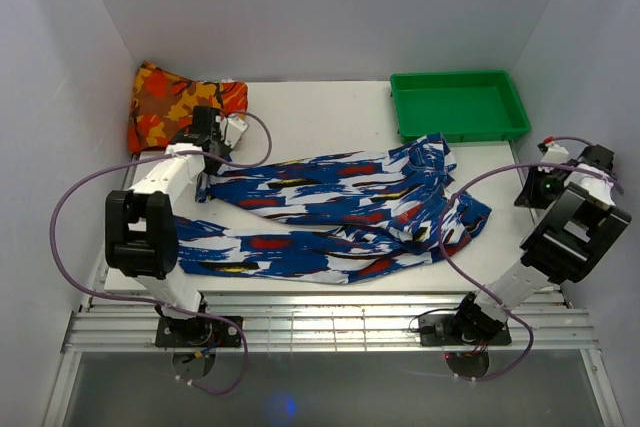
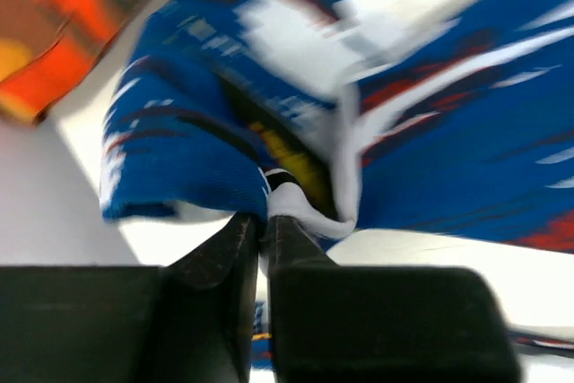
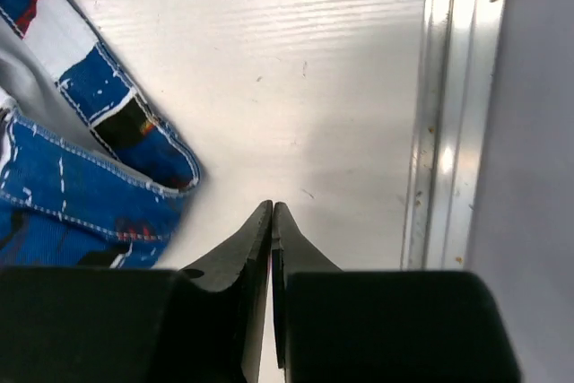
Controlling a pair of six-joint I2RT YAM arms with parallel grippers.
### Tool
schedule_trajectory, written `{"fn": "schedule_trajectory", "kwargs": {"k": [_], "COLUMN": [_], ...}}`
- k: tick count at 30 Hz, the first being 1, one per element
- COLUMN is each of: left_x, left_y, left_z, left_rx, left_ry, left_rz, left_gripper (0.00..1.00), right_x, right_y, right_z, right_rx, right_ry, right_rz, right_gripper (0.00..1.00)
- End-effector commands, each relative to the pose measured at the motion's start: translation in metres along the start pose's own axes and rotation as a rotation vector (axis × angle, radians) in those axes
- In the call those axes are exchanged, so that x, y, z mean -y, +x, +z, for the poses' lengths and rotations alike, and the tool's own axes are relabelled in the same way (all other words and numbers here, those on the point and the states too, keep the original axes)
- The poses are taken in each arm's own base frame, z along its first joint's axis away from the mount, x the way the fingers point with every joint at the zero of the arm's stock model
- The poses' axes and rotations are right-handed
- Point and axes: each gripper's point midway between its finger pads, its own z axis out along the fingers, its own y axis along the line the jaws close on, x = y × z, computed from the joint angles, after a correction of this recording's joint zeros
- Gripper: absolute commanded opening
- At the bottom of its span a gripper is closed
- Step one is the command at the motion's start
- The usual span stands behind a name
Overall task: Fold and stack the trousers
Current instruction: Flatten the trousers out
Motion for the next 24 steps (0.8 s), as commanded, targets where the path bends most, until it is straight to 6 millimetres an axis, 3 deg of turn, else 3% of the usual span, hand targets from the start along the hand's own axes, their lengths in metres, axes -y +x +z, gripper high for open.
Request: {"fn": "schedule_trajectory", "kwargs": {"k": [1, 2, 4, 5, 6, 9, 14, 18, 24], "left_x": [0.025, 0.031, 0.035, 0.034, 0.035, 0.027, 0.001, 0.018, 0.024], "left_y": [-0.016, -0.016, -0.015, -0.016, -0.016, -0.008, 0.032, 0.071, 0.078], "left_z": [-0.009, -0.009, -0.009, -0.011, -0.013, -0.021, -0.033, -0.027, -0.001], "left_rx": [0.041, 0.036, 0.019, 0.017, 0.021, 0.029, 0.036, -0.025, -0.016], "left_ry": [0.079, 0.108, 0.128, 0.134, 0.145, 0.159, 0.176, 0.208, 0.195], "left_rz": [-0.022, -0.037, -0.082, -0.098, -0.115, -0.194, -0.266, -0.207, -0.194], "left_gripper": [0.31, 0.49, 0.6, 0.64, 0.66, 0.7, 0.74, 0.75, 0.75], "right_x": [-0.011, -0.026, -0.044, -0.054, -0.067, -0.09, -0.118, -0.14, -0.156], "right_y": [-0.016, -0.015, -0.02, -0.023, -0.025, -0.035, -0.047, -0.05, -0.036], "right_z": [-0.032, -0.034, -0.033, -0.031, -0.024, -0.004, 0.025, 0.047, 0.071], "right_rx": [0.062, 0.063, 0.064, 0.071, 0.06, 0.06, 0.059, 0.018, -0.024], "right_ry": [-0.05, -0.12, -0.193, -0.229, -0.259, -0.279, -0.274, -0.28, -0.313], "right_rz": [-0.092, -0.087, -0.098, -0.085, -0.074, -0.085, -0.121, -0.143, -0.133], "right_gripper": [0.08, 0.13, 0.4, 0.72, 0.83, 0.89, 0.91, 0.93, 0.91]}}
